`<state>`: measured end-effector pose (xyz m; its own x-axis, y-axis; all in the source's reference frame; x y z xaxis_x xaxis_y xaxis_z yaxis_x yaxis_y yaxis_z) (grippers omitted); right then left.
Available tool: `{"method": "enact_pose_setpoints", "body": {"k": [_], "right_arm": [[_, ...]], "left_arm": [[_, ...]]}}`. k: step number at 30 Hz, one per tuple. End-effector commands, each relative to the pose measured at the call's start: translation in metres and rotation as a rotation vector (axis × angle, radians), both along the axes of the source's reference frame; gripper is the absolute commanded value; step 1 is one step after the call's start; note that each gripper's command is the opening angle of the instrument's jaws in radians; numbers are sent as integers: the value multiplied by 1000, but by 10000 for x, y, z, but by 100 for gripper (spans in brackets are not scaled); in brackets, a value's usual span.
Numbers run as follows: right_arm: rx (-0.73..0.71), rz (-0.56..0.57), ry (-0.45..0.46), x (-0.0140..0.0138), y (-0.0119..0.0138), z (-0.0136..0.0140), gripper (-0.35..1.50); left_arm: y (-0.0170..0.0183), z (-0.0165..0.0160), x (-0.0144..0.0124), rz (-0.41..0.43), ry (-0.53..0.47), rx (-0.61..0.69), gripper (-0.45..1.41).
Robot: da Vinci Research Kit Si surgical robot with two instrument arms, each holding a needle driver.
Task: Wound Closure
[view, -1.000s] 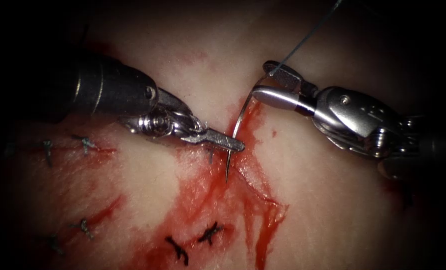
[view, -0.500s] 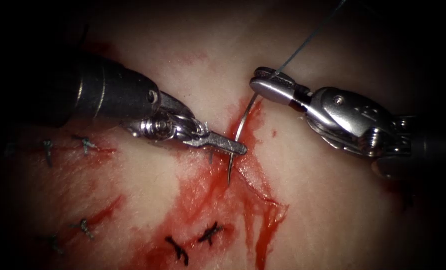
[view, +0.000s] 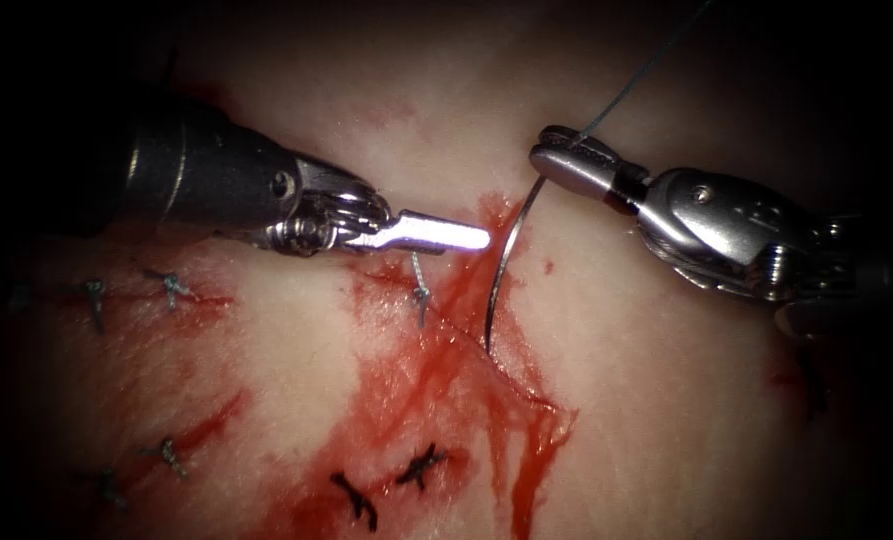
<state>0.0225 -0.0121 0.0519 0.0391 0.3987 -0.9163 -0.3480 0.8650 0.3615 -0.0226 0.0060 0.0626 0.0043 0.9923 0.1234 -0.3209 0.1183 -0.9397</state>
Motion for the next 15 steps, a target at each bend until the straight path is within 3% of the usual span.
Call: {"method": "enact_pose_setpoints", "body": {"k": [1,3,4,5,9,12,15], "right_arm": [[-49,-11,-13,-2,8,8,-35],[-115,-8,-41,-10,13,11,-35],[-132,3,-55,-11,14,12,-35],[-155,14,-71,-12,15,13,-35],[-258,65,-156,-9,13,14,-35],[-322,95,-198,-5,11,9,-35],[-371,106,-209,0,9,1,-35]], "left_arm": [[5,5,0,-3,4,-23,73],[11,5,9,30,-10,-59,29],[11,6,14,59,-28,-51,-16],[8,7,19,99,-53,-55,-45],[-11,16,23,267,-8,-163,-45],[-34,22,15,414,58,-141,-45],[-58,27,2,504,71,-146,-45]]}}
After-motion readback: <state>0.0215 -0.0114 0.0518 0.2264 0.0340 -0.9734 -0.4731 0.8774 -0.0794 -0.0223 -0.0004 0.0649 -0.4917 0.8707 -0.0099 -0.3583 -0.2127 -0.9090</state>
